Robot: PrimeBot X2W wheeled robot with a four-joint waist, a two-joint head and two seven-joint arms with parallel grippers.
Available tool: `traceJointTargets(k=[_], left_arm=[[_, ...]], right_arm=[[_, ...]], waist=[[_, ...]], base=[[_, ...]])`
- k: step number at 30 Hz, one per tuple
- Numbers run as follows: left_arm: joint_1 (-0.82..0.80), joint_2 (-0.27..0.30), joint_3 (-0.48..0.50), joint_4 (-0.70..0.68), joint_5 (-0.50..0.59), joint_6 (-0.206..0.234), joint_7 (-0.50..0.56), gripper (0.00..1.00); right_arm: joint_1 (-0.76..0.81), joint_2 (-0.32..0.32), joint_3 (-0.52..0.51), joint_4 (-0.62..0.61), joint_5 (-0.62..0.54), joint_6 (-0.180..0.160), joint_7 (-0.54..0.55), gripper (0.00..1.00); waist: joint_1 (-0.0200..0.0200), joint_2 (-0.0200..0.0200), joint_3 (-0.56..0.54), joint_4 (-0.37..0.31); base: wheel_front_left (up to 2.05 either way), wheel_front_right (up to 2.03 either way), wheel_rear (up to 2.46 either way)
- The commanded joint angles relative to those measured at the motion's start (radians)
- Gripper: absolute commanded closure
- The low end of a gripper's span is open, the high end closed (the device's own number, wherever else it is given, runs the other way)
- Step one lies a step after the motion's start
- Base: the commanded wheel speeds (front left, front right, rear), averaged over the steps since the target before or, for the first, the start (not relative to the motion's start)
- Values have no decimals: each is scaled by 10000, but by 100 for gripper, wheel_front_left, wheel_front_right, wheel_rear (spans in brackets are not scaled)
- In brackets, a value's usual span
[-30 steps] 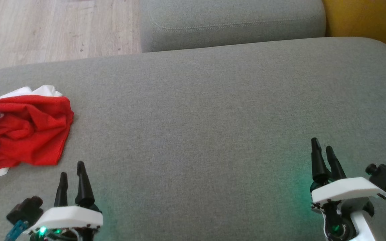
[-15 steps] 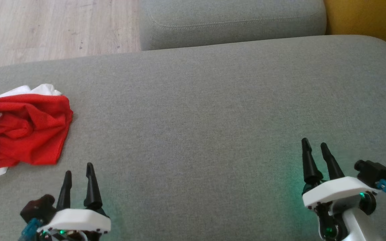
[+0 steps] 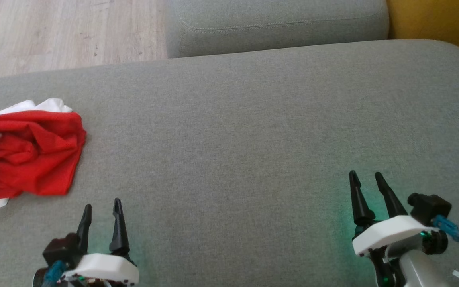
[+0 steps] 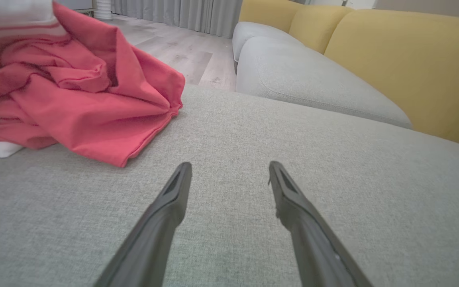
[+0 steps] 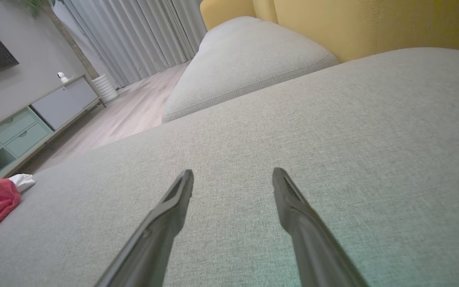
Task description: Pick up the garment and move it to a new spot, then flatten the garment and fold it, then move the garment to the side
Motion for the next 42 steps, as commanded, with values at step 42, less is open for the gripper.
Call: traceJointTargets(k=[42], left_arm=[[-220, 21, 414, -307, 2361, 621, -761, 0]], right_arm=[[-439, -102, 532, 108, -2640, -7, -780, 0]], waist=[[0, -1, 422, 1385]], base=[[0, 0, 0]])
